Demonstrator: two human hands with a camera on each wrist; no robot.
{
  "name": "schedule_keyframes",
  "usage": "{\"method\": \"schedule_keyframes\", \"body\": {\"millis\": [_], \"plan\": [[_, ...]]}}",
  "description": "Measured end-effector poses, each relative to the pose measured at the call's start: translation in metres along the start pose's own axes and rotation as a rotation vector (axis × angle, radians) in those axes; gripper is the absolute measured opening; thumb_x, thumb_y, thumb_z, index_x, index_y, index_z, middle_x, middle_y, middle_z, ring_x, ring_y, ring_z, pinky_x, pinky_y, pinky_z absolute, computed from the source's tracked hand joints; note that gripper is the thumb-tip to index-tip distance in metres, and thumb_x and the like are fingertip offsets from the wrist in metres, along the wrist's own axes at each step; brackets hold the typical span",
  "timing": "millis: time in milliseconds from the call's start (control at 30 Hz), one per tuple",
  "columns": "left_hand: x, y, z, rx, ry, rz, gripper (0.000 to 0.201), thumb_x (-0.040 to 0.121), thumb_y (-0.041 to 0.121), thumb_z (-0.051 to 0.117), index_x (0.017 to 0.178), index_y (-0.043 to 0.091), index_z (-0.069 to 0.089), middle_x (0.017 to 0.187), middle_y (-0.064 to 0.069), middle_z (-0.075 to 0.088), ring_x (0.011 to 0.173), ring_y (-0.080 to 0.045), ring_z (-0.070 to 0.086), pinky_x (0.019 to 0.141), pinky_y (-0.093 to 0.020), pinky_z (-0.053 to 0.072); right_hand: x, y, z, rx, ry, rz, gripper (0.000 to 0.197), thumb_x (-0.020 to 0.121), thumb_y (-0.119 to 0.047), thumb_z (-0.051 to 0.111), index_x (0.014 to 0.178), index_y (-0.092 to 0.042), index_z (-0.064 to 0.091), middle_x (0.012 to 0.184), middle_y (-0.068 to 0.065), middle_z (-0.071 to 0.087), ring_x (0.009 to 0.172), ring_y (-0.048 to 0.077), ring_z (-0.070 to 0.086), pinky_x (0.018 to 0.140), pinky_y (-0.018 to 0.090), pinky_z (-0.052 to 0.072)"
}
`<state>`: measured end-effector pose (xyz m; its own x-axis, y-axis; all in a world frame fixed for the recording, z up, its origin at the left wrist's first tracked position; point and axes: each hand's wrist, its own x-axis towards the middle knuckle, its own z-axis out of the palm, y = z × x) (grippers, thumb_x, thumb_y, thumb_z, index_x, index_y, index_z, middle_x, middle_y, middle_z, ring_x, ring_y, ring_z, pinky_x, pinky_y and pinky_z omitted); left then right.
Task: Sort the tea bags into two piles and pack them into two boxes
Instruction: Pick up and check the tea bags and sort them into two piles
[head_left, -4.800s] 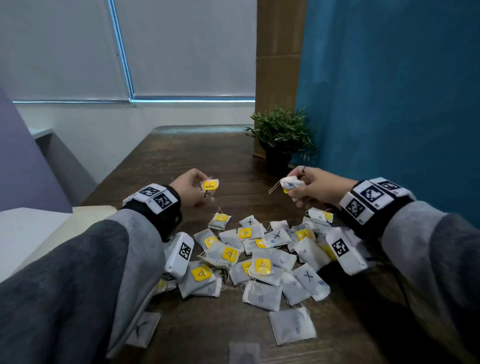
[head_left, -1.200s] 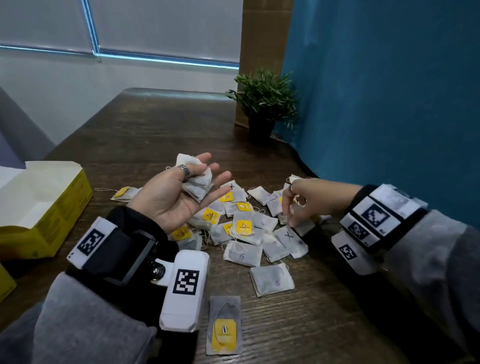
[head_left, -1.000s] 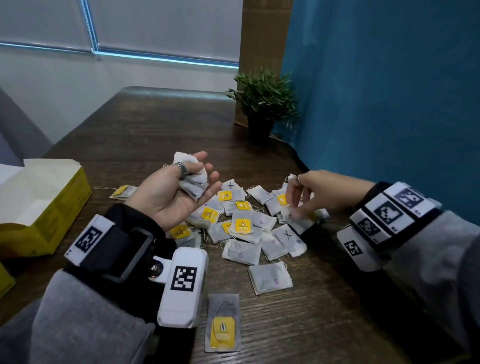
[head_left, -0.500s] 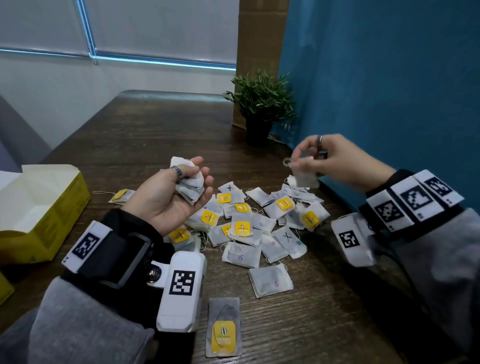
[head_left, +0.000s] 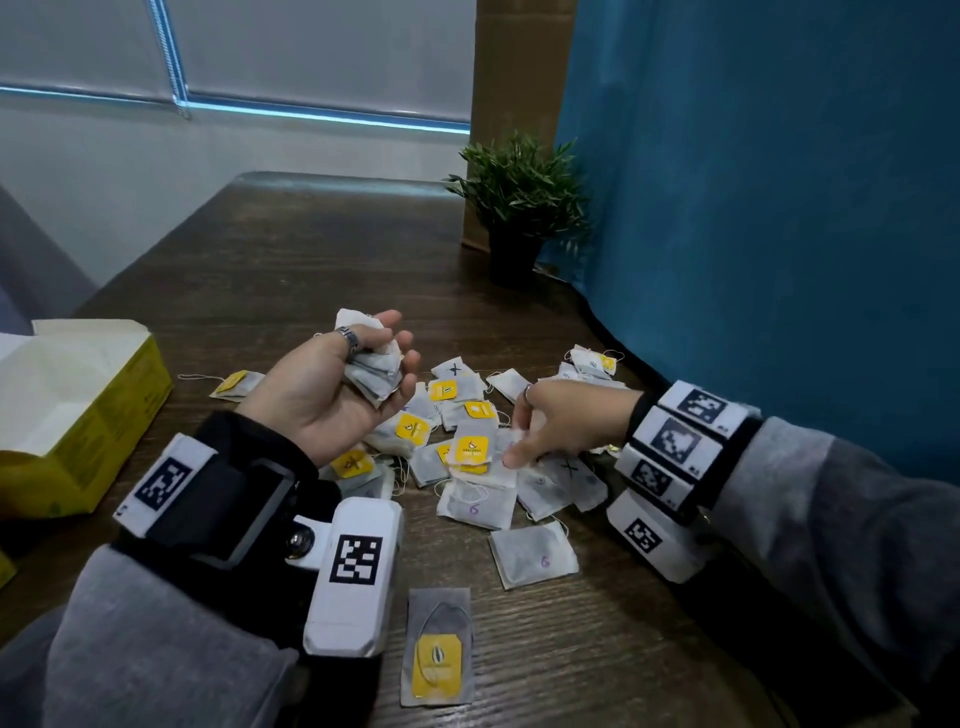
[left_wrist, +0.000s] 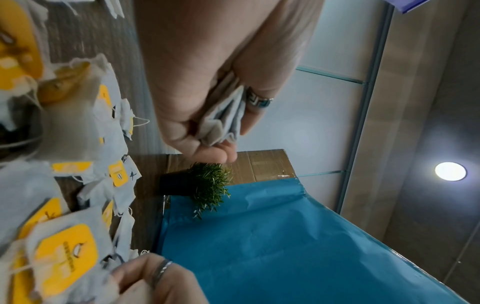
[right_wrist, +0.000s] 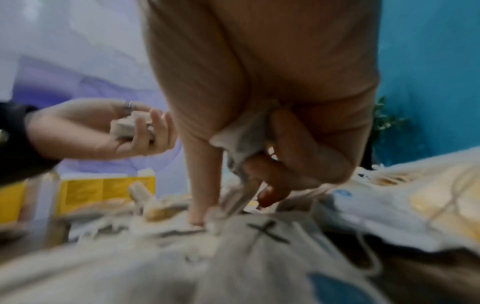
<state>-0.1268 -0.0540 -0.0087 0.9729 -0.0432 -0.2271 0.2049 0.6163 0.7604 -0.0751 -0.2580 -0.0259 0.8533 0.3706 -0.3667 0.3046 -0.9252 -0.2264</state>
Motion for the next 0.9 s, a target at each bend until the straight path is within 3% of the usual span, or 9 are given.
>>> {"method": "schedule_keyframes", "body": {"millis": [100, 200, 267, 367, 467, 533, 600, 700, 900], "plan": [[-0.001, 0.001, 0.000, 0.020, 0.001, 0.006, 0.020, 0.094, 0.009, 0.041, 0.091, 0.018, 0.058, 0.080, 0.000, 0.058, 0.065, -0.011, 0.054, 0.050, -0.016, 0.049, -0.004, 0.009, -0.008, 0.248, 0.118, -0.035, 0.026, 0.077, -0.025, 0.076, 0.084, -0.021, 0.051, 0.060, -0.008, 0.062, 0.059, 0.012, 0.056, 0.048, 0.020, 0.042], [-0.002, -0.001, 0.001, 0.172, -0.026, 0.042, 0.019, 0.091, 0.004, 0.042, 0.094, 0.015, 0.058, 0.078, -0.001, 0.056, 0.060, -0.010, 0.049, 0.045, -0.016, 0.043, -0.018, 0.019, -0.022, 0.513, 0.077, -0.112, 0.035, 0.082, -0.009, 0.070, 0.108, -0.021, 0.049, 0.058, -0.007, 0.065, 0.049, 0.006, 0.054, 0.040, 0.014, 0.035], [-0.003, -0.006, 0.004, 0.457, -0.083, 0.056, 0.017, 0.089, 0.001, 0.047, 0.095, 0.012, 0.059, 0.073, -0.001, 0.054, 0.054, -0.009, 0.045, 0.042, -0.017, 0.037, -0.024, 0.024, -0.026, 0.501, -0.034, -0.151, 0.035, 0.087, -0.010, 0.063, 0.115, -0.028, 0.052, 0.062, -0.011, 0.063, 0.051, 0.000, 0.051, 0.043, 0.013, 0.035], [-0.009, -0.012, 0.013, 1.081, -0.304, 0.028, 0.010, 0.090, 0.011, 0.057, 0.093, 0.016, 0.065, 0.060, 0.008, 0.051, 0.046, -0.004, 0.044, 0.043, -0.016, 0.034, -0.024, 0.027, -0.022, 0.398, -0.209, -0.205, 0.022, 0.085, -0.015, 0.064, 0.102, -0.029, 0.058, 0.079, -0.003, 0.059, 0.063, 0.006, 0.052, 0.056, 0.022, 0.043], [-0.015, -0.019, 0.024, 1.646, -0.535, 0.025, 0.010, 0.086, 0.023, 0.064, 0.096, 0.022, 0.068, 0.073, 0.013, 0.058, 0.062, 0.006, 0.052, 0.059, -0.008, 0.040, -0.021, 0.021, -0.015, 0.253, -0.266, -0.185, 0.022, 0.082, -0.021, 0.068, 0.093, -0.028, 0.051, 0.068, -0.008, 0.059, 0.055, 0.003, 0.052, 0.053, 0.023, 0.043], [-0.018, -0.024, 0.029, 1.812, -0.585, -0.013, 0.011, 0.082, 0.025, 0.069, 0.093, 0.026, 0.068, 0.079, 0.010, 0.060, 0.072, -0.002, 0.053, 0.067, -0.015, 0.041, -0.022, 0.014, -0.014, 0.184, -0.224, -0.163, 0.027, 0.079, -0.035, 0.073, 0.092, -0.025, 0.051, 0.066, -0.011, 0.060, 0.058, 0.004, 0.052, 0.056, 0.022, 0.043], [-0.021, -0.031, 0.033, 1.961, -0.593, 0.021, 0.018, 0.079, 0.027, 0.070, 0.097, 0.028, 0.068, 0.087, 0.010, 0.060, 0.079, -0.006, 0.052, 0.073, -0.022, 0.043, -0.021, 0.011, -0.010, 0.108, -0.138, -0.155, 0.038, 0.073, -0.045, 0.075, 0.096, -0.024, 0.053, 0.076, -0.012, 0.059, 0.069, 0.006, 0.054, 0.064, 0.023, 0.044], [-0.022, -0.044, 0.035, 2.097, -0.563, 0.099, 0.028, 0.077, 0.030, 0.072, 0.103, 0.025, 0.066, 0.100, 0.005, 0.064, 0.093, -0.013, 0.056, 0.076, -0.023, 0.042, -0.016, 0.010, -0.002, -0.009, -0.121, -0.150, 0.047, 0.069, -0.044, 0.078, 0.106, -0.026, 0.054, 0.090, -0.004, 0.063, 0.086, 0.014, 0.059, 0.075, 0.029, 0.048], [-0.019, -0.054, 0.035, 2.306, -0.385, 0.223, 0.032, 0.084, 0.037, 0.061, 0.112, 0.020, 0.062, 0.111, -0.006, 0.064, 0.105, -0.025, 0.058, 0.074, -0.030, 0.046, -0.020, 0.011, -0.002, -0.069, -0.116, -0.154, 0.034, 0.074, -0.043, 0.075, 0.090, -0.025, 0.050, 0.077, -0.008, 0.058, 0.083, 0.014, 0.053, 0.063, 0.022, 0.040]]}}
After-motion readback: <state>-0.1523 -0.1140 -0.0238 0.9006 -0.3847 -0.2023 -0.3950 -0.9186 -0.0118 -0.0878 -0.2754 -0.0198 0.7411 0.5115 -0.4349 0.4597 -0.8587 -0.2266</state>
